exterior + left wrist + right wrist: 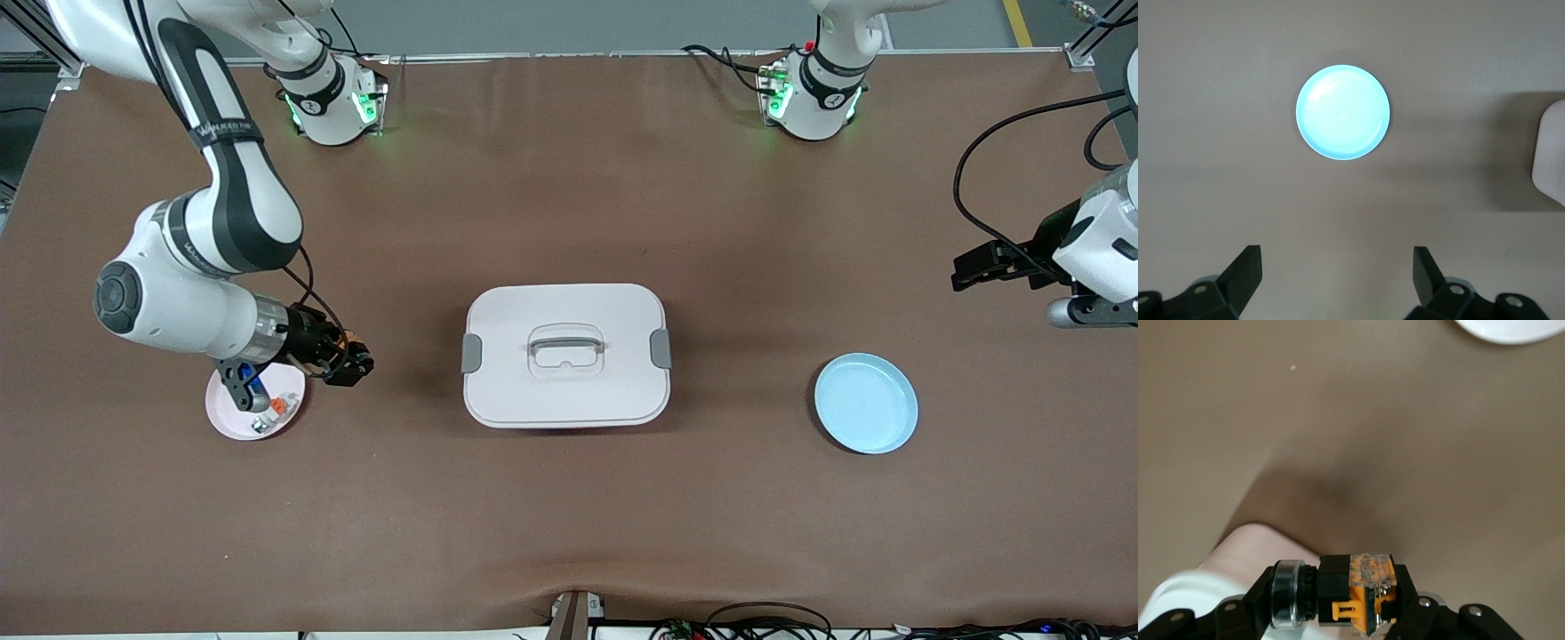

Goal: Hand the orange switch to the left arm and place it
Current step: 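Lift the switch with the right gripper while the left gripper approaches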

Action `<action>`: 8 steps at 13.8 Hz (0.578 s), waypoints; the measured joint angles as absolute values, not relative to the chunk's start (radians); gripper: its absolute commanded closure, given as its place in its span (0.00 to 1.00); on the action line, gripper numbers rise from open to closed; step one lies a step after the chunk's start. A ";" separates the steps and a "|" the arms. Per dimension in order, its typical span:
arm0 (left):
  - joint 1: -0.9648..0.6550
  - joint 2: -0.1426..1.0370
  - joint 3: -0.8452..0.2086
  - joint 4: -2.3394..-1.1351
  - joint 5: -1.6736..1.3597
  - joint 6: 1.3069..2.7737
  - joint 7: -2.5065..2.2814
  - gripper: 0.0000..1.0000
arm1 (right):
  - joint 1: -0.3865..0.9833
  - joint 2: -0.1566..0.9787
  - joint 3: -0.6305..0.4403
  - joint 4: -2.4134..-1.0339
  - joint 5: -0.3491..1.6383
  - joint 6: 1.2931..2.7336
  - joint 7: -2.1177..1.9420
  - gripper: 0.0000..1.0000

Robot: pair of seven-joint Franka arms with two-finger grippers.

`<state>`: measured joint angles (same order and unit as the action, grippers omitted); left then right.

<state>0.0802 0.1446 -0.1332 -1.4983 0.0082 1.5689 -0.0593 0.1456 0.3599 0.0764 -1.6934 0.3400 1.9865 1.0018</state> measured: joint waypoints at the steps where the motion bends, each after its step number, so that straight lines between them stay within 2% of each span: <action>1: 0.080 0.145 -0.134 -1.498 -0.004 1.563 -0.059 0.00 | 0.157 0.360 0.076 -1.668 0.340 1.968 1.046 1.00; 8: 0.076 0.144 -0.139 -1.484 -0.174 1.545 -0.134 0.00 | 0.266 0.361 0.077 -1.569 0.381 1.956 1.329 1.00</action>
<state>0.0756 0.1444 -0.1391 -1.4845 -0.1743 1.5451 -0.1335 0.2664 0.3613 0.0768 -1.5687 0.3811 1.9561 1.3288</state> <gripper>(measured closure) 0.000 0.273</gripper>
